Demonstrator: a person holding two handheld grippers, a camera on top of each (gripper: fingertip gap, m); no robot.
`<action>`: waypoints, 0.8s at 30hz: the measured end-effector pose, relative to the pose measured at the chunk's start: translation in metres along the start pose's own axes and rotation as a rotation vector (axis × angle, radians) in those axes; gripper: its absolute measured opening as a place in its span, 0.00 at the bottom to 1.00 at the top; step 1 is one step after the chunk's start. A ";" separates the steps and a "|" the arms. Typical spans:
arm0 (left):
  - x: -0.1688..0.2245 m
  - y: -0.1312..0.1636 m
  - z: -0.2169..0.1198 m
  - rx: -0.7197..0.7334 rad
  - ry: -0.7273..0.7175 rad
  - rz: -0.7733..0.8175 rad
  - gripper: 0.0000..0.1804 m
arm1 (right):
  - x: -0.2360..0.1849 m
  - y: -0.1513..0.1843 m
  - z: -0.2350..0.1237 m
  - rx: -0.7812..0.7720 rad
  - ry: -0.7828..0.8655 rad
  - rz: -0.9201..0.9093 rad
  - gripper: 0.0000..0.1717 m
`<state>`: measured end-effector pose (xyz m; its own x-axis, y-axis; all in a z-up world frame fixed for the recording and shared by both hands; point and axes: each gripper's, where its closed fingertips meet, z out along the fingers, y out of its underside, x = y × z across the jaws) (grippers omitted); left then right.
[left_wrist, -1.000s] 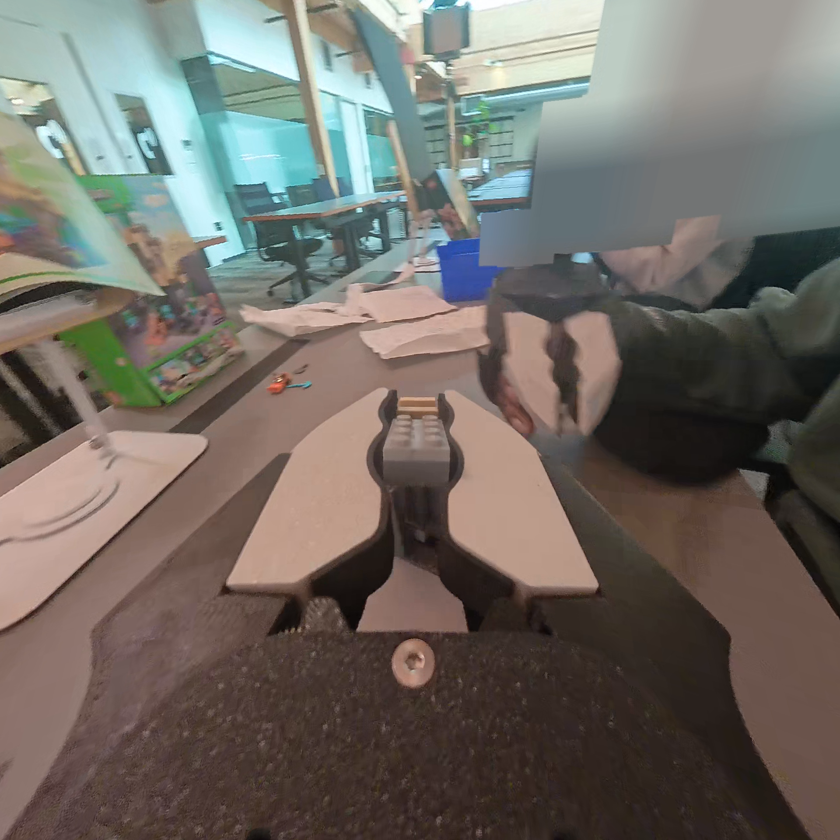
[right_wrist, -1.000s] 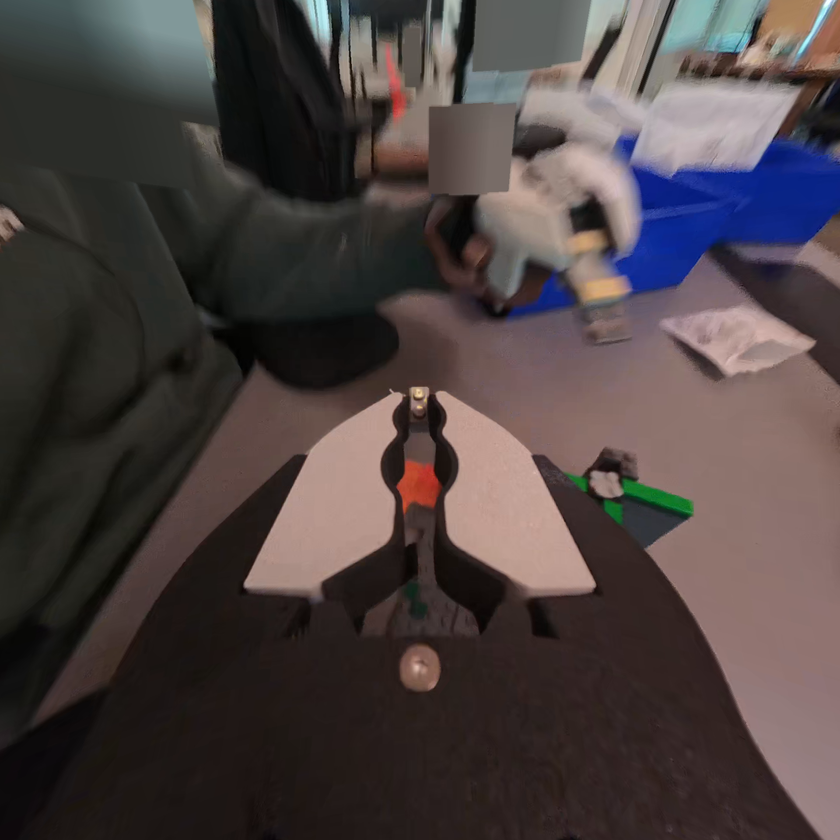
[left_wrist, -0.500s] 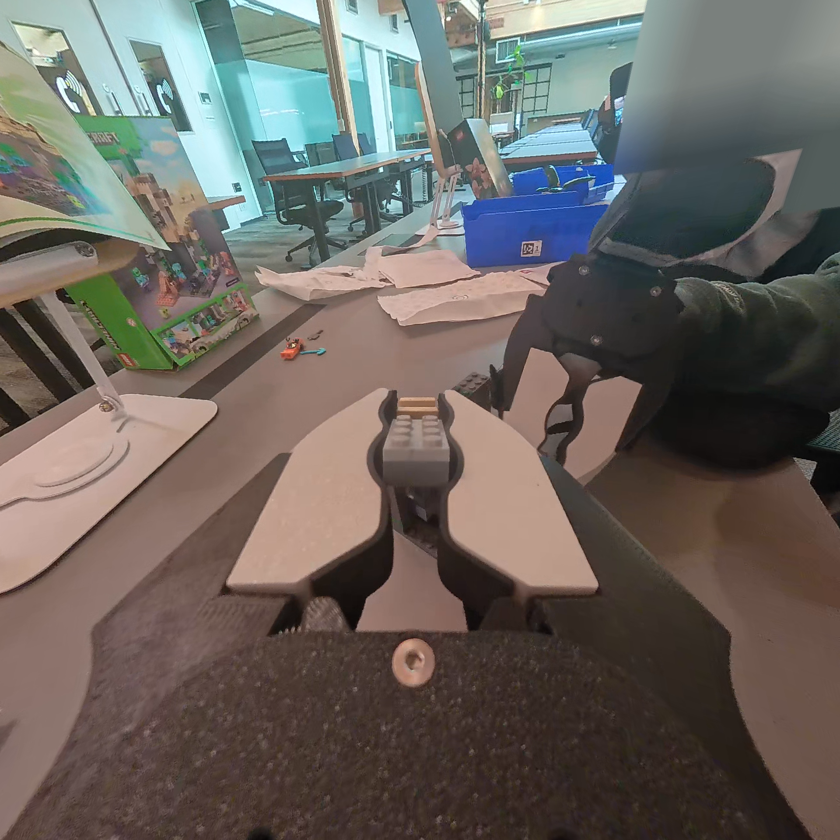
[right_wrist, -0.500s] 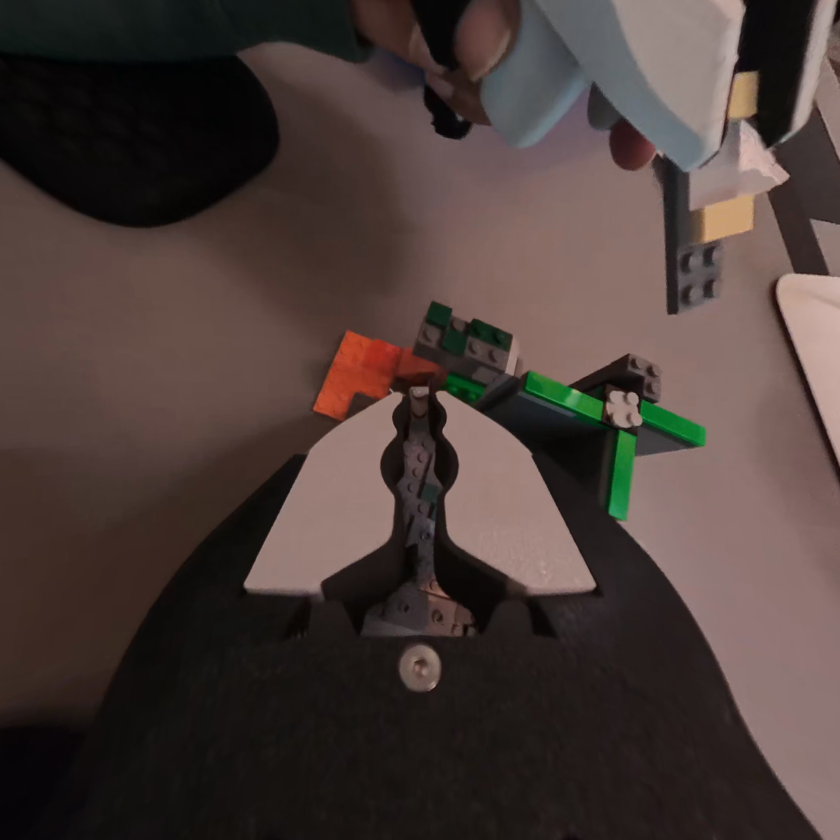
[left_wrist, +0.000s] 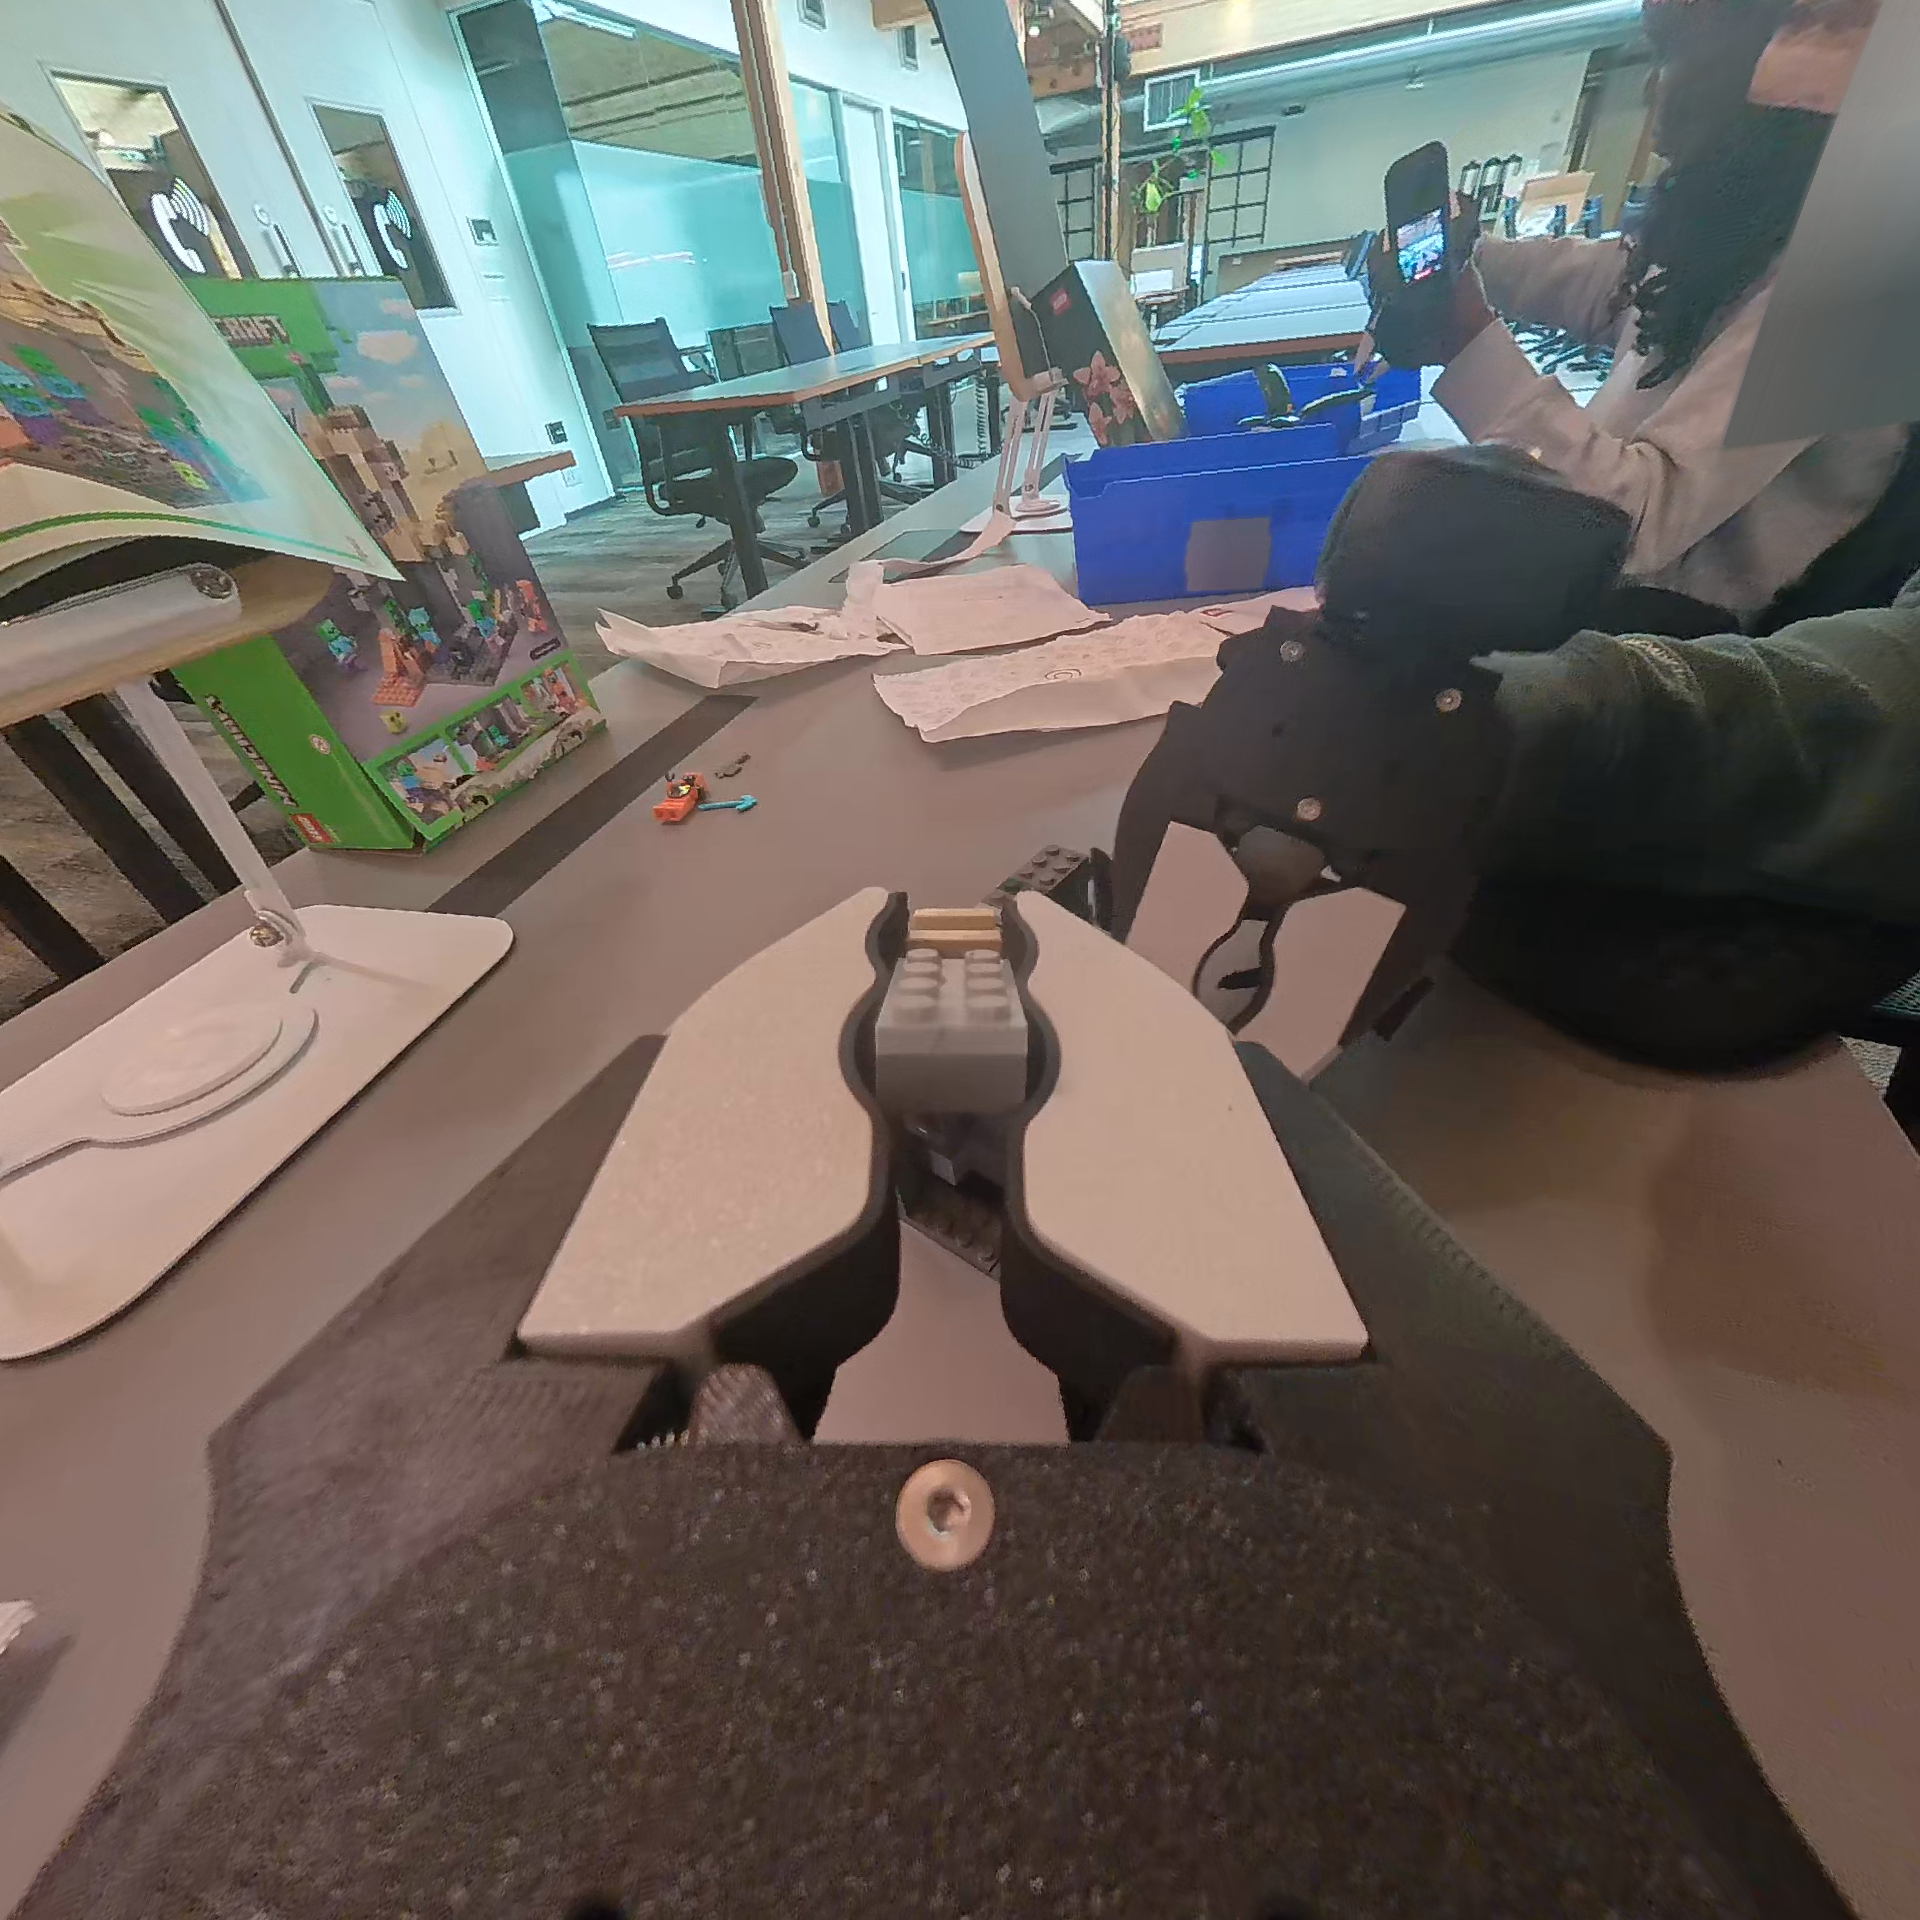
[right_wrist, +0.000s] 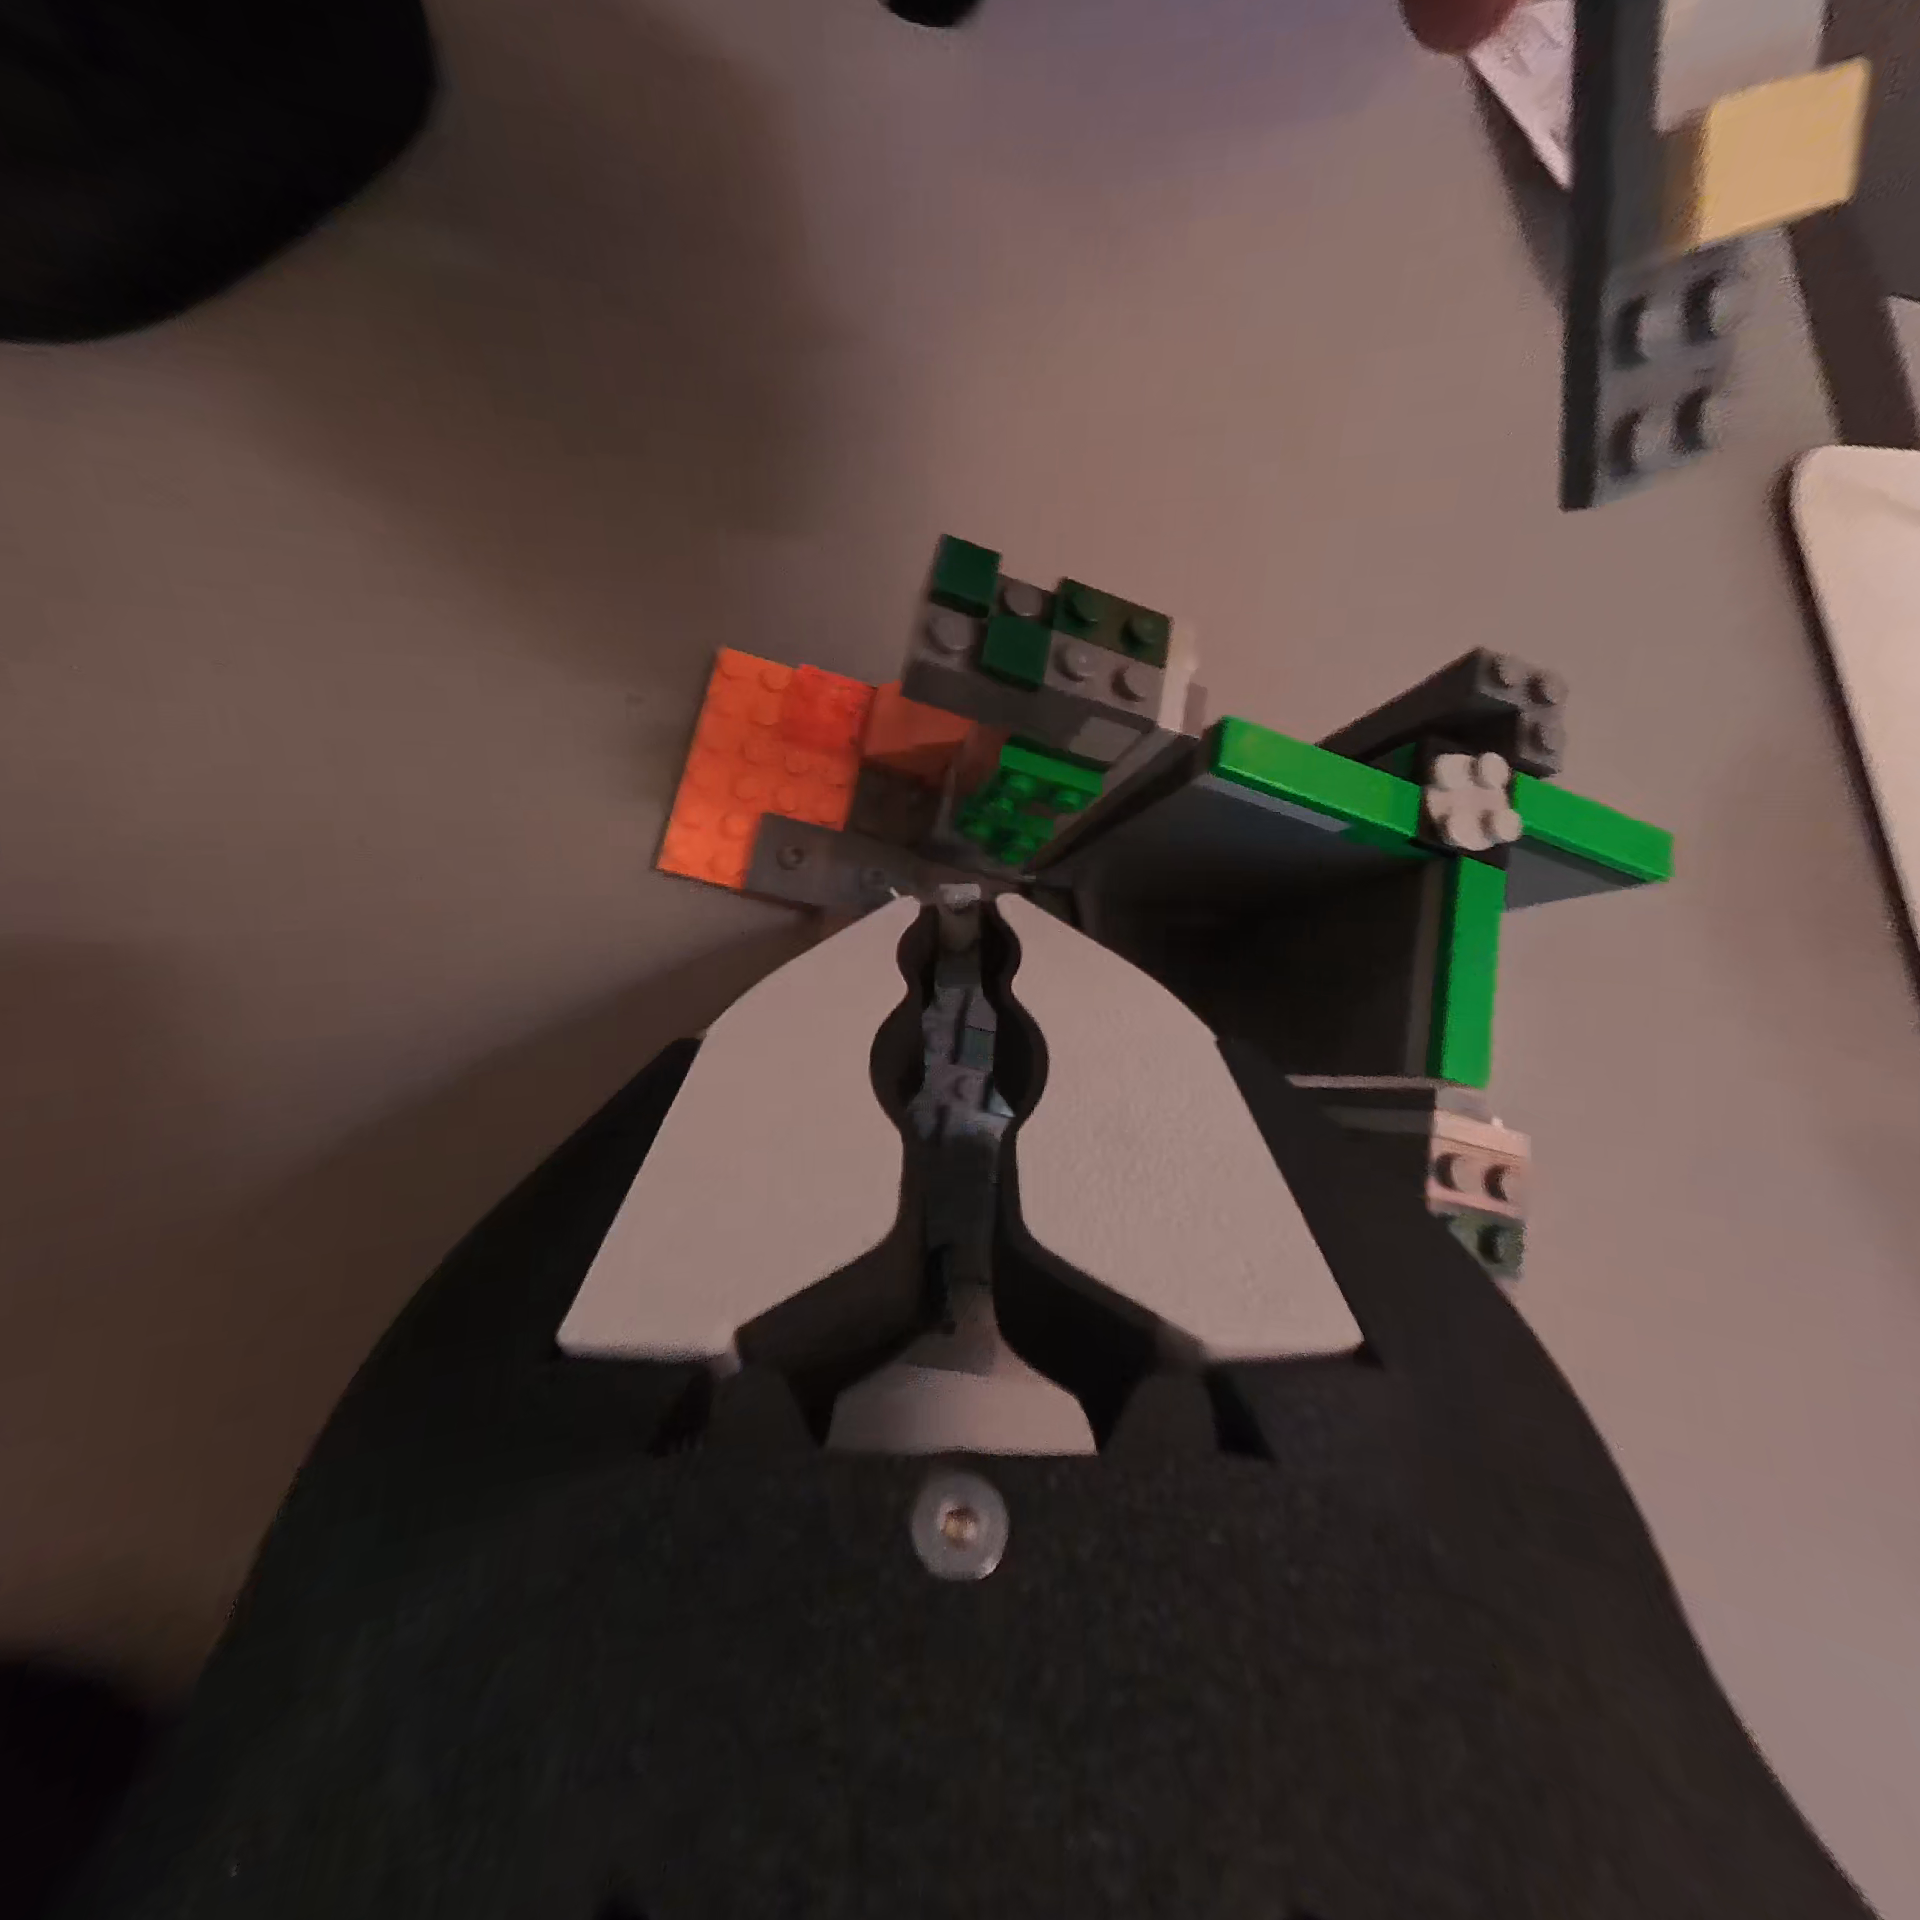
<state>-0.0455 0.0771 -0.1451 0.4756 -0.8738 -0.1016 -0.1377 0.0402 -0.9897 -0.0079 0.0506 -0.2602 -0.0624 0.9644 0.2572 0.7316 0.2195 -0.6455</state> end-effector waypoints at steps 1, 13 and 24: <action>0.000 0.000 0.000 -0.001 0.001 -0.001 0.10 | -0.008 -0.004 -0.003 0.032 -0.049 -0.017 0.05; 0.002 0.002 0.002 -0.010 0.009 0.001 0.10 | -0.036 -0.023 -0.028 0.168 -0.263 0.002 0.24; 0.005 0.005 0.004 -0.023 0.024 0.003 0.10 | -0.062 -0.041 -0.052 0.322 -0.461 0.010 0.17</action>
<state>-0.0402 0.0748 -0.1514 0.4539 -0.8851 -0.1023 -0.1592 0.0324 -0.9867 0.0017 -0.0257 -0.2122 -0.3999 0.9155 -0.0448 0.4940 0.1741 -0.8519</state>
